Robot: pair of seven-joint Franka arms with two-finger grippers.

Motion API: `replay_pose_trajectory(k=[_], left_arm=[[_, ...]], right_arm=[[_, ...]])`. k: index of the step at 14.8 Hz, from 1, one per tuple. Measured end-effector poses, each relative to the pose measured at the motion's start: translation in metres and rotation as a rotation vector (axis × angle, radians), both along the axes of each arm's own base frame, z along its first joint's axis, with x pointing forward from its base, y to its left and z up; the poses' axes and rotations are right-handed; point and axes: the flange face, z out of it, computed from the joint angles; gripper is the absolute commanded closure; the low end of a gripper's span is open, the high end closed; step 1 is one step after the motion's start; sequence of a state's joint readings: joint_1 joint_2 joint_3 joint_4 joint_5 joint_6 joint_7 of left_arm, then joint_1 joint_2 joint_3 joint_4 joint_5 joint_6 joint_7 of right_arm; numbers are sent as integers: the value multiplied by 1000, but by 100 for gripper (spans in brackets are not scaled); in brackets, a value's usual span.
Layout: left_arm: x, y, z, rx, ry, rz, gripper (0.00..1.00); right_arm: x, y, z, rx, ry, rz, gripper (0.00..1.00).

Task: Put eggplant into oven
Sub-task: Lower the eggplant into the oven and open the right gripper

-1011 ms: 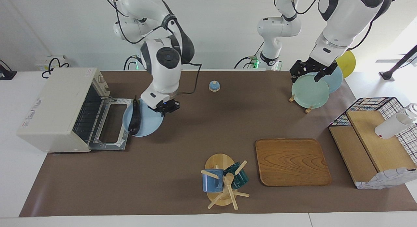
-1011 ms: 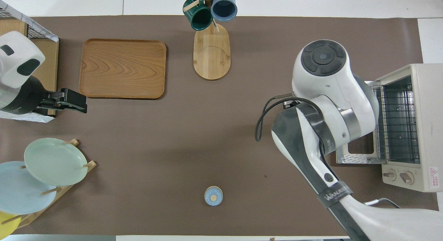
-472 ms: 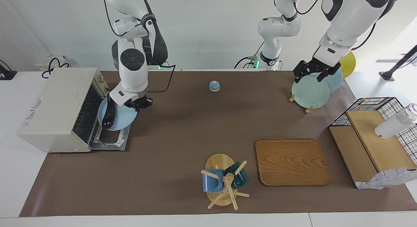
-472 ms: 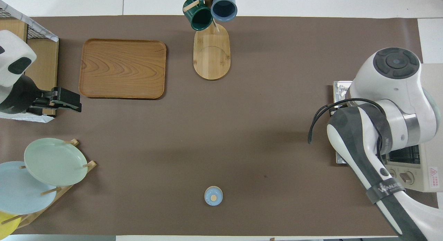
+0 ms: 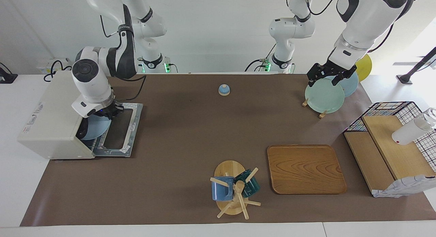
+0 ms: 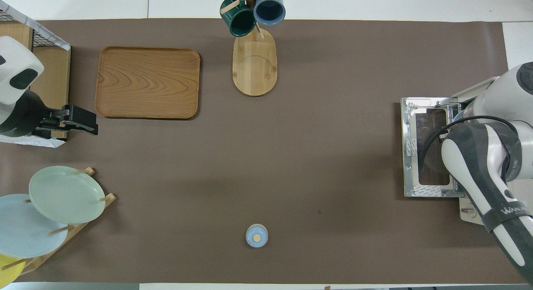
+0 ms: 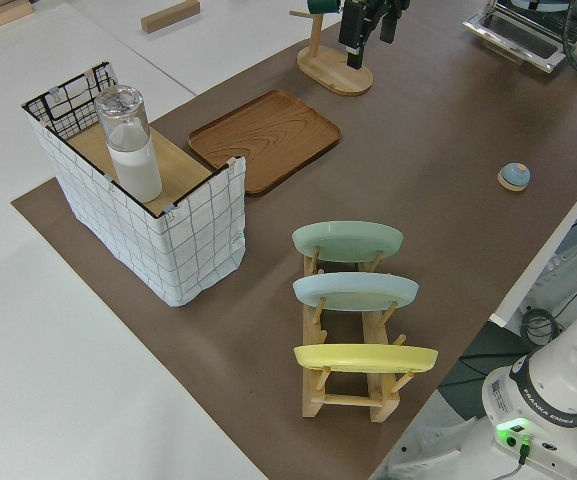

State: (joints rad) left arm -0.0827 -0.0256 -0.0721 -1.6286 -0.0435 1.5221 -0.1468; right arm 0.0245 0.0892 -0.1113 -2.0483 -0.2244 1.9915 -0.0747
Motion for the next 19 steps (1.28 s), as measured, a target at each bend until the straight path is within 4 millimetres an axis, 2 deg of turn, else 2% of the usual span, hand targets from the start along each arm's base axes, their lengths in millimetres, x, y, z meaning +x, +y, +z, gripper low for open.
replay_pose_trajectory(k=[2, 5, 6, 7, 8, 14, 16, 18, 19], left_arm=[[0, 0, 0, 0, 0, 0, 0], [0, 0, 0, 0, 0, 0, 0], [0, 0, 0, 0, 0, 0, 0], [0, 0, 0, 0, 0, 0, 0], [0, 0, 0, 0, 0, 0, 0], [0, 0, 0, 0, 0, 0, 0], [0, 0, 0, 0, 0, 0, 0], [0, 0, 0, 0, 0, 0, 0], [0, 0, 0, 0, 0, 0, 0]], right_arm=[[-8, 1, -9, 6, -14, 5, 100], [-15, 6, -9, 7, -21, -6, 100], [-16, 7, -9, 7, -21, -10, 95], [-17, 7, -9, 7, -20, -10, 80], [-17, 7, -10, 7, -18, -11, 75], [-18, 10, -12, 30, -17, -26, 75], [-15, 13, -7, 30, -20, -21, 75], [-9, 28, 7, 53, -18, -19, 76], [-4, 41, 16, 70, -22, -16, 94]])
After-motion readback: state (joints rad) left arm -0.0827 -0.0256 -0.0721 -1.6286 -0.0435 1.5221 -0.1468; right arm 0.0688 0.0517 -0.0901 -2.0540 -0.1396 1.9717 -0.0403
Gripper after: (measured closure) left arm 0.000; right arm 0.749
